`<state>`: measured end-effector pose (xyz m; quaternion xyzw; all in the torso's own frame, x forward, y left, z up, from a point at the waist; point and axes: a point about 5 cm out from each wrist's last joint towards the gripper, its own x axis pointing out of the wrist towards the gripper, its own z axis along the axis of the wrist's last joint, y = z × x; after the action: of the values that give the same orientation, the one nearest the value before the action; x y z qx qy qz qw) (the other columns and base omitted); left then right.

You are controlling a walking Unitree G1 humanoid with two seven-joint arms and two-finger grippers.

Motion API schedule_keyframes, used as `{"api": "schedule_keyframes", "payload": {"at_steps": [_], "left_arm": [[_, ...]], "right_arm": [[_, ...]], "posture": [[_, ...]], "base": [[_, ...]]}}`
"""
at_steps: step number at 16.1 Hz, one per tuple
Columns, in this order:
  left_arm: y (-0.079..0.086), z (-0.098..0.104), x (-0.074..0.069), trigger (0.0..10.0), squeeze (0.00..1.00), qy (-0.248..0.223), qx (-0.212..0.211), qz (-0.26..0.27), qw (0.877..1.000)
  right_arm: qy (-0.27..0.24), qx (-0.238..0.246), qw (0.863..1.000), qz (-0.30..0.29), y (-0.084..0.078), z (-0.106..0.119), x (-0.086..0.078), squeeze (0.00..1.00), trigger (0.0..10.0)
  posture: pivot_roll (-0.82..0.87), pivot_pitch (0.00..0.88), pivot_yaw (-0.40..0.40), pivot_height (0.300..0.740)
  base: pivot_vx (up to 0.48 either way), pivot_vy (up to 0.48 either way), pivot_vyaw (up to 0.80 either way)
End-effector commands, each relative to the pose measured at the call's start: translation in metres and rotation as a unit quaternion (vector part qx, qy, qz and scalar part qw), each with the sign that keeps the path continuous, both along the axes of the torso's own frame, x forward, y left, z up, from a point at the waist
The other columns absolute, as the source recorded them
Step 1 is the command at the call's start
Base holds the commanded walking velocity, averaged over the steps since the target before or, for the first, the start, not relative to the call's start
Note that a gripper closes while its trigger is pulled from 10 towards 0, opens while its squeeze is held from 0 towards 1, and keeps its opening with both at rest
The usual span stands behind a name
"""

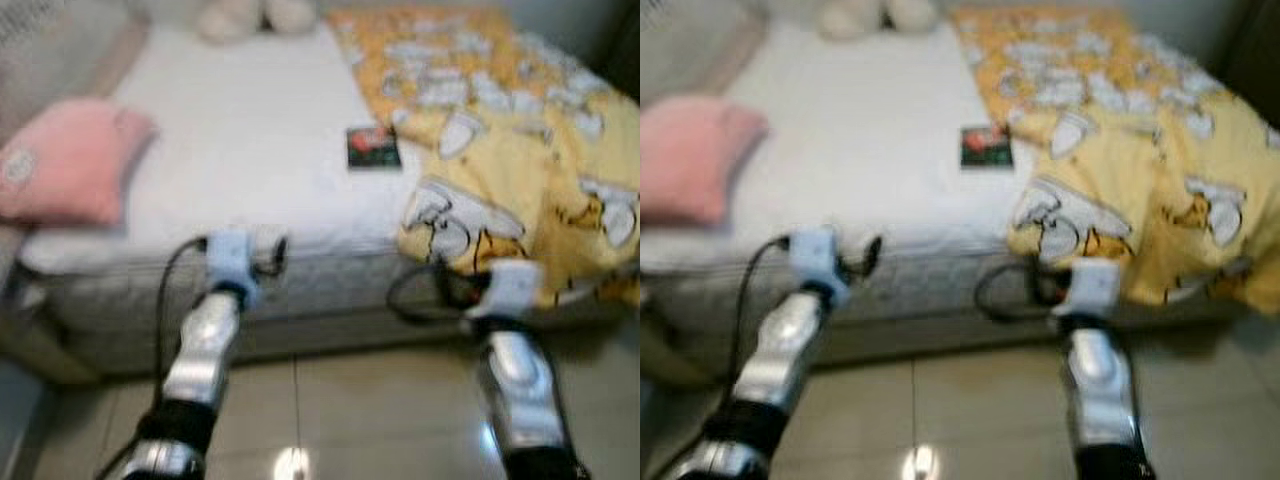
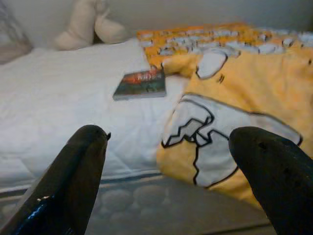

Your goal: Clean up the room

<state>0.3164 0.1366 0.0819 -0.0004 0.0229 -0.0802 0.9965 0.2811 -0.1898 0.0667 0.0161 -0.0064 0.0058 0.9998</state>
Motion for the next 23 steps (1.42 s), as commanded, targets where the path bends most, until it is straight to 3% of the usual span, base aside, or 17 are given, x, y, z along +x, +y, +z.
{"api": "schedule_keyframes", "payload": {"at_steps": [1, 8, 13, 16, 21, 23], "left_arm": [[-0.015, 0.006, 0.003, 10.0, 0.00, -0.009, -0.005, -0.021, 1.000], [-0.021, 0.008, 0.004, 10.0, 0.00, -0.013, -0.006, -0.037, 0.999], [-0.025, 0.008, 0.005, 10.0, 0.00, -0.010, -0.010, -0.046, 0.999], [-0.027, 0.005, 0.005, 10.0, 0.00, 0.018, -0.069, -0.028, 0.997], [-0.040, -0.014, -0.008, 10.0, 0.00, 0.051, -0.096, -0.028, 0.994], [-0.044, -0.012, -0.007, 10.0, 0.00, 0.049, -0.094, -0.031, 0.994]], "right_arm": [[-0.002, -0.011, 1.000, -0.019, -0.015, 0.001, -0.003, 0.00, 10.0], [0.005, -0.012, 1.000, -0.014, -0.013, -0.002, -0.003, 0.00, 10.0], [0.010, -0.018, 1.000, -0.014, -0.013, -0.005, -0.005, 0.00, 10.0], [0.019, -0.041, 0.999, 0.016, -0.011, -0.003, -0.009, 0.00, 10.0], [0.042, -0.059, 0.997, 0.037, -0.028, -0.002, -0.019, 0.00, 10.0], [0.041, -0.053, 0.997, 0.038, -0.024, 0.001, -0.017, 0.00, 10.0]], "posture": [[-0.08, 0.000, 0.023, 0.740], [-0.09, 0.000, 0.029, 0.740], [-0.09, 0.000, 0.028, 0.740], [-0.11, 0.000, -0.003, 0.740], [-0.12, 0.000, -0.081, 0.740], [-0.13, 0.000, -0.077, 0.740]], "base": [[0.454, 0.000, 0.00], [0.454, 0.000, 0.00], [0.454, 0.000, -0.61], [0.458, 0.000, 0.00], [0.273, 0.000, 0.00], [0.137, -0.195, 0.00]]}}
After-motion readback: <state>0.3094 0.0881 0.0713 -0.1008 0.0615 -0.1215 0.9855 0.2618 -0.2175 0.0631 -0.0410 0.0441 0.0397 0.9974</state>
